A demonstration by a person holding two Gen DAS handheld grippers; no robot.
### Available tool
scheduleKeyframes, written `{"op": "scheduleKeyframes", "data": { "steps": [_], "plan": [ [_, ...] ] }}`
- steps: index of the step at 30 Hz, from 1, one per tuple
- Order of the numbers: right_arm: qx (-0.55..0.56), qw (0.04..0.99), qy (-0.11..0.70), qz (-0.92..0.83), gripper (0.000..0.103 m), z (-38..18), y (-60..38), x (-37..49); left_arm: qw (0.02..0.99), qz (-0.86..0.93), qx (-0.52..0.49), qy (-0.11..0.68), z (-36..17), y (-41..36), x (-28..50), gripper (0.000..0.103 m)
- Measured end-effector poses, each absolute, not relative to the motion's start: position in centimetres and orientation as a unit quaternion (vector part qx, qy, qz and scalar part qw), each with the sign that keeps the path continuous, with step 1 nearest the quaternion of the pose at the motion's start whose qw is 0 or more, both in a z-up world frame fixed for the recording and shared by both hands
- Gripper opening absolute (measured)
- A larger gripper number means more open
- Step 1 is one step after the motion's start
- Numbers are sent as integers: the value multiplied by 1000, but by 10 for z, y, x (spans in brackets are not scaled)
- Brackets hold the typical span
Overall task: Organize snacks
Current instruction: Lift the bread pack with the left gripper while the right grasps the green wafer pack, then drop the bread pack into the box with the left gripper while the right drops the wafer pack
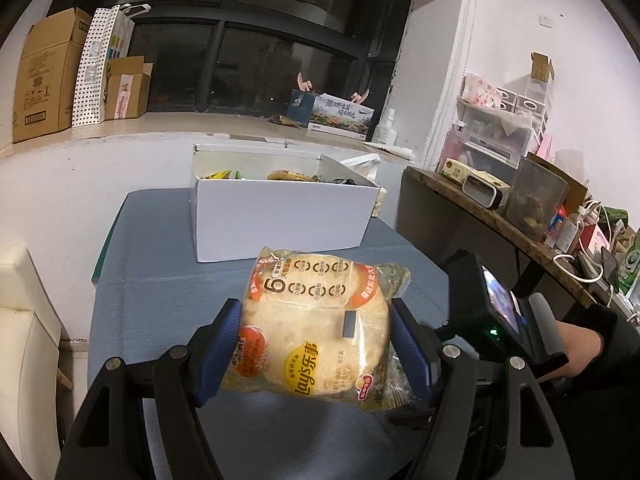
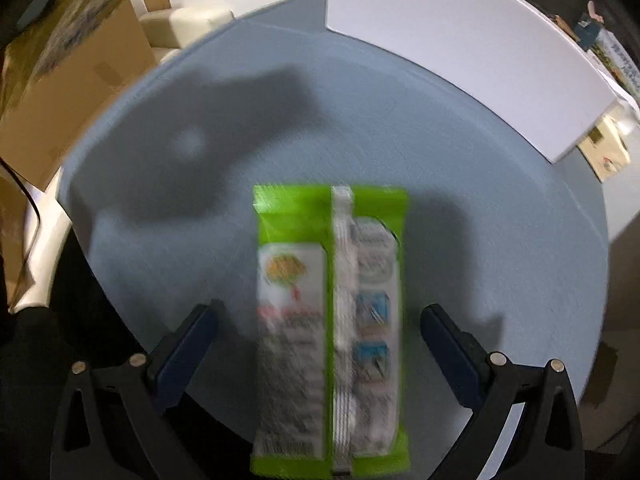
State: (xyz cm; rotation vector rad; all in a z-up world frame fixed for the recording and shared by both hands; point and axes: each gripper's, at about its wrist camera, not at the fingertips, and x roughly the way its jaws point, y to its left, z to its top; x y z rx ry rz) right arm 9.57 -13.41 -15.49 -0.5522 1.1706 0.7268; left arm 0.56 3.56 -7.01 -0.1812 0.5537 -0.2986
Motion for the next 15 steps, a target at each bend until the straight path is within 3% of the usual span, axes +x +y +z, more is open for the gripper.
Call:
{"op": "scheduleKeyframes", "data": {
  "steps": [10,12,13,15],
  "plan": [
    [-238,743,525,339,101,-151,-164,83,944,-155,-83,280,-72,29,9,77],
    [-238,746,517,347,83,-143,-154,84,944,-155,-84,280,-72,29,9,77],
    [-238,749,509,352,61,-137,-155,84,943,-155,-84,281,-72,29,9,77],
    [-231,746,513,357,60,-132,-158,84,943,-155,-84,281,-72,30,10,77]
  ]
}}
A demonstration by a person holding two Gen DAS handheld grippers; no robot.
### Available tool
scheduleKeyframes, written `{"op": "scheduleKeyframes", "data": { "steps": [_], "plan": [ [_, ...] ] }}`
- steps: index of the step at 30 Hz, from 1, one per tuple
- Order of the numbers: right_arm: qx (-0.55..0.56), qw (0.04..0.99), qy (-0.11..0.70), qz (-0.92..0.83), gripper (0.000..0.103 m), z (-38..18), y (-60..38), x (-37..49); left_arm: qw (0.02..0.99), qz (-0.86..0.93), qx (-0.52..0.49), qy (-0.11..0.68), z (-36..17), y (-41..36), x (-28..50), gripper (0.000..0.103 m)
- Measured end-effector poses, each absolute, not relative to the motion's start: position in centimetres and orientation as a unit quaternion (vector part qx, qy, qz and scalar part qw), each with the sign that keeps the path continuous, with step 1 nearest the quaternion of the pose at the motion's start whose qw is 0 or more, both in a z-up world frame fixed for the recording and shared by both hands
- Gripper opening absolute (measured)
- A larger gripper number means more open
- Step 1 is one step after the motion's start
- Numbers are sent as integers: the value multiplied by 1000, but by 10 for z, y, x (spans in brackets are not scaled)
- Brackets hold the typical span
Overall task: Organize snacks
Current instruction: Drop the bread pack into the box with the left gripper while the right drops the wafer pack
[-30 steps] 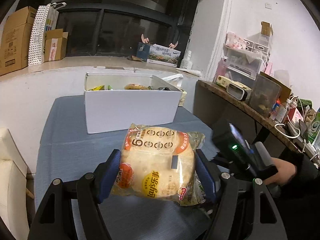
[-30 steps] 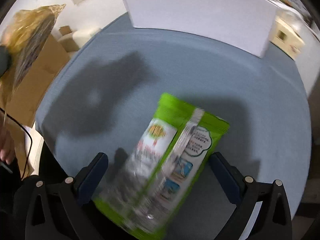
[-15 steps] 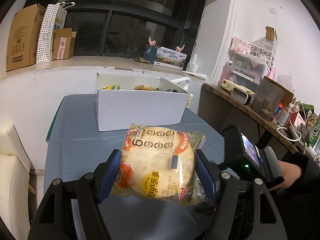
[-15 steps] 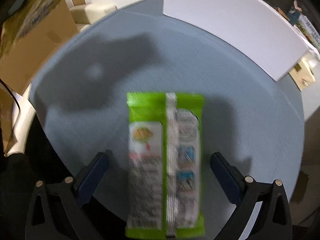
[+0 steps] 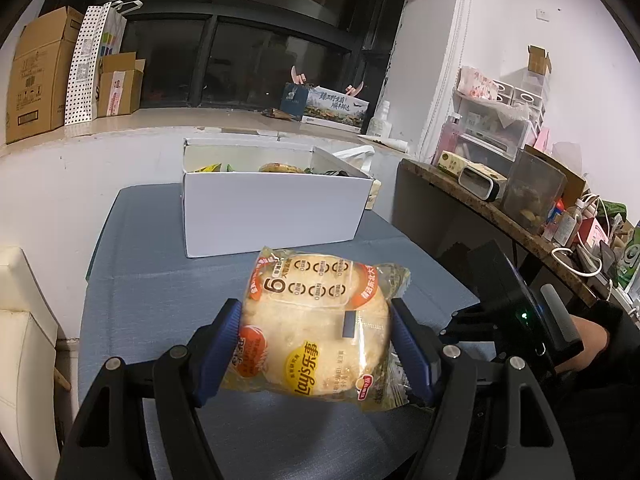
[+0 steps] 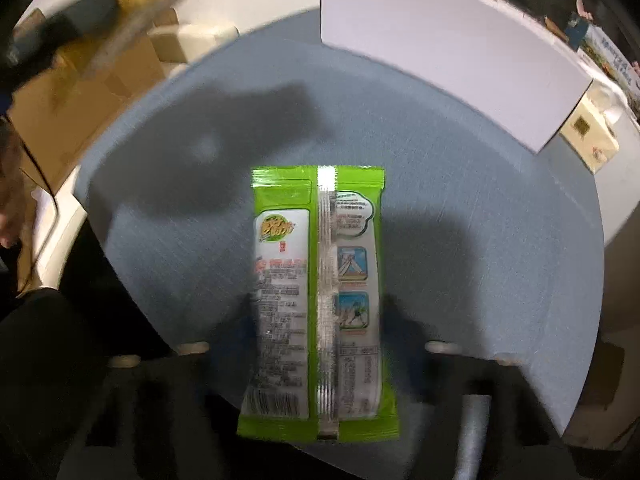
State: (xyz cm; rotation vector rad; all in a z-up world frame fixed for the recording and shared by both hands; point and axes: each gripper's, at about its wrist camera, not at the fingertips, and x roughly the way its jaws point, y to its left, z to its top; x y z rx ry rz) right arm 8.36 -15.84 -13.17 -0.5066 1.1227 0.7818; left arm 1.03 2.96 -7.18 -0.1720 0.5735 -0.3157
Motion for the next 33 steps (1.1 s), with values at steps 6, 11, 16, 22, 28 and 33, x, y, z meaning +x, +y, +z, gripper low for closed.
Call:
{"op": "scheduleKeyframes", "data": {
  "steps": [6,11,16,22,28,33],
  "plan": [
    [-211,763,494,358,59,-114,-168,82,944,-153,-83,280,-71,29,12,77],
    [-215,789,456,351,59,-77,-181,85,953,-145,-74,257,-49,31,29,77],
    [-196,830,397,338,59,-24,-192,116,967,-124,-62,215,-3,39,74,77],
    [-134,874,330,331,59,39,-190,175,977,-90,-48,190,37,42,150,77],
    [-56,886,337,314,59,40,-170,268,973,-58,-46,218,35,46,234,77],
    [-44,888,361,282,62,23,-147,337,963,-40,-45,264,24,53,294,103]
  ]
}}
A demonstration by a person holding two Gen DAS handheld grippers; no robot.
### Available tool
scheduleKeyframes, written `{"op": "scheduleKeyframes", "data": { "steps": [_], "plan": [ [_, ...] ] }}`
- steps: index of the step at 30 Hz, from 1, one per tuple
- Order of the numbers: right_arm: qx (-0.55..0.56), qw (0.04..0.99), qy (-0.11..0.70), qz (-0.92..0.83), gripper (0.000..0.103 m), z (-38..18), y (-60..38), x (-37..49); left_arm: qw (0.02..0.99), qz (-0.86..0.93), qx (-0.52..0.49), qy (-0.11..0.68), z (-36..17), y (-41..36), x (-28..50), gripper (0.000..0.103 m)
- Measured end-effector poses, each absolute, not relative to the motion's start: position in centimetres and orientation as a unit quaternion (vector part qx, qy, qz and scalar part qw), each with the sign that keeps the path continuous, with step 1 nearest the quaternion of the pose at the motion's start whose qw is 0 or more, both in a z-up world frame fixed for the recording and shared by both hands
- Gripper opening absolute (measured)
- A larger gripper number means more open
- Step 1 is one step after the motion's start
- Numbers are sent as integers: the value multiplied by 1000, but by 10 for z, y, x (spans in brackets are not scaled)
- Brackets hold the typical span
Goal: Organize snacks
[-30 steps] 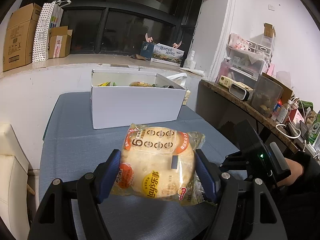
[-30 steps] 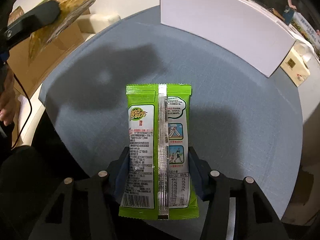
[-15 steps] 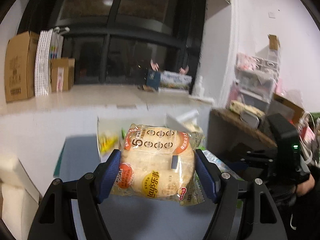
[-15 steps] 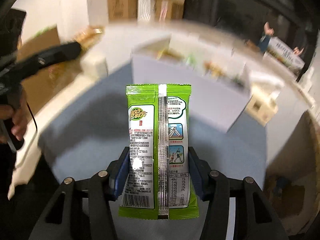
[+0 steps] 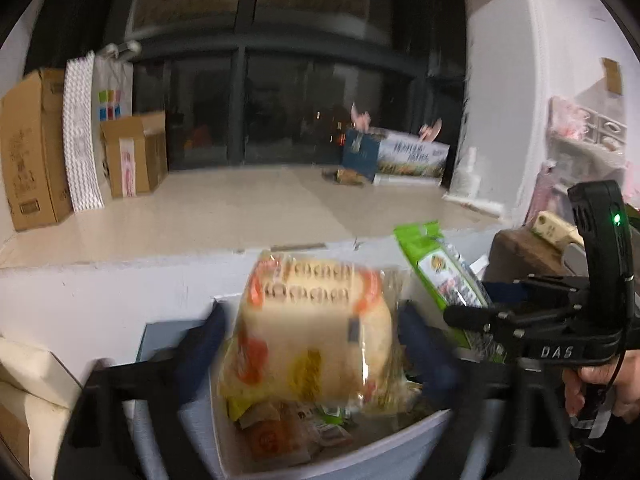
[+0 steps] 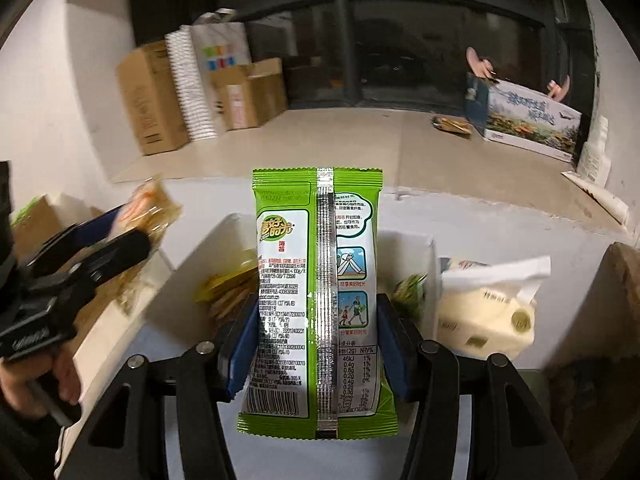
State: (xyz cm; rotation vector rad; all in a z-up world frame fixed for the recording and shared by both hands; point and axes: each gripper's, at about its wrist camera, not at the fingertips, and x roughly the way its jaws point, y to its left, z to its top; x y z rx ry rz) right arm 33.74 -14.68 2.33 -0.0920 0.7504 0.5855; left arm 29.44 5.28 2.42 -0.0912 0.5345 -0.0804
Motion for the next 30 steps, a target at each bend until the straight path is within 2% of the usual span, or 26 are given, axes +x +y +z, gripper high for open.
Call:
{"op": "scheduleKeyframes", "data": {
  "steps": [1,2,4,8,12,16,21,30],
  "plan": [
    [-36,884,367,285,72,17,-146,347,959,-37,-50,275,20,56,304,103],
    [-31,882,375,284,88,14,-145,356,957,-36,-55,282,17,59,306,103],
    [-31,890,373,258,103,7,-147,364,950,-29,-76,300,7,67,312,103],
    [5,891,372,261,103,0,-162,365,952,-21,-88,293,-3,74,300,103],
    [12,906,337,256,103,7,-172,346,958,-18,-100,268,-1,76,271,103],
    [-49,929,287,229,103,21,-163,302,971,14,-61,232,17,59,227,103],
    [-49,937,245,245,103,38,-161,244,984,15,-45,174,34,39,159,103],
    [-53,951,207,225,103,53,-176,150,968,3,-76,238,31,25,81,103]
  ]
}}
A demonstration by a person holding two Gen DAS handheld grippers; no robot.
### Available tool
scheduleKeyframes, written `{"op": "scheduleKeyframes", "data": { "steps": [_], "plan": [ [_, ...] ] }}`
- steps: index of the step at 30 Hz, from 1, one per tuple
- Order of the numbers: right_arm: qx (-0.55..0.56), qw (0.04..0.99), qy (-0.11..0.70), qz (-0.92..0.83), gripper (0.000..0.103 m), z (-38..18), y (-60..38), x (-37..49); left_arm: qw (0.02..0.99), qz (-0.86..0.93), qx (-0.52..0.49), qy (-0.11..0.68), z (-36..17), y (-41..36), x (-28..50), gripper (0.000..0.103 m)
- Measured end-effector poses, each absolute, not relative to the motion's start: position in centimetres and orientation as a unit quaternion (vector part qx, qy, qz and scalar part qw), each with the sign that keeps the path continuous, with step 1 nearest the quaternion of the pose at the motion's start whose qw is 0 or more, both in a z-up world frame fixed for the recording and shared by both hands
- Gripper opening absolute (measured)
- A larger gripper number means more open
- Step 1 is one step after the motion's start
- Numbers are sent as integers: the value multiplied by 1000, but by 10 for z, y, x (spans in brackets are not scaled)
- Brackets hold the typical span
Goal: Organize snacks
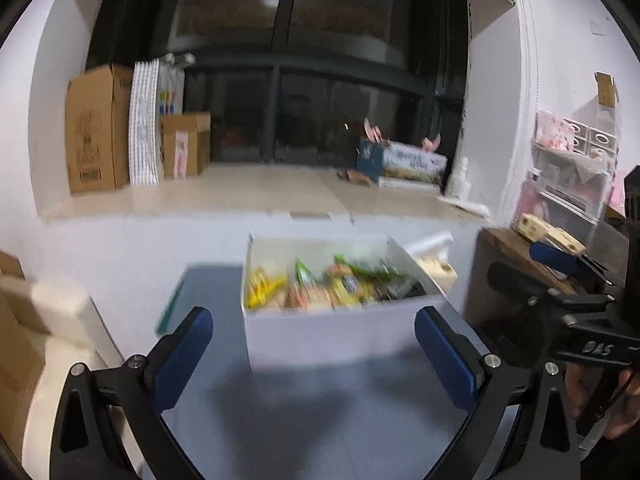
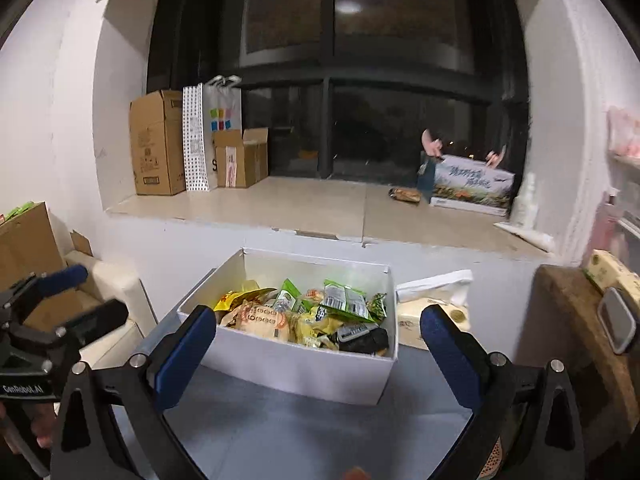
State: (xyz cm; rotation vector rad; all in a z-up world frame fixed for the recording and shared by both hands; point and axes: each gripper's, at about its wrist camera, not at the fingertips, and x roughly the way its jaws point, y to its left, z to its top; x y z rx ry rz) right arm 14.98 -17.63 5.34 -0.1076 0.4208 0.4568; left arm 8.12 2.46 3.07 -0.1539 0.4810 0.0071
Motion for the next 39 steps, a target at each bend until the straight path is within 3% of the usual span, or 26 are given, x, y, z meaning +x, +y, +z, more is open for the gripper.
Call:
{"op": "scheduleKeyframes", "data": {
  "steps": [11,39],
  "plan": [
    [-28,936,267,228,103,33,-213,73,961,-20,-33,273,19,-25,17,103],
    [-24,938,266,221,103,36,-222,66,961,-9,-33,276,28,-21,21,103]
  ]
}}
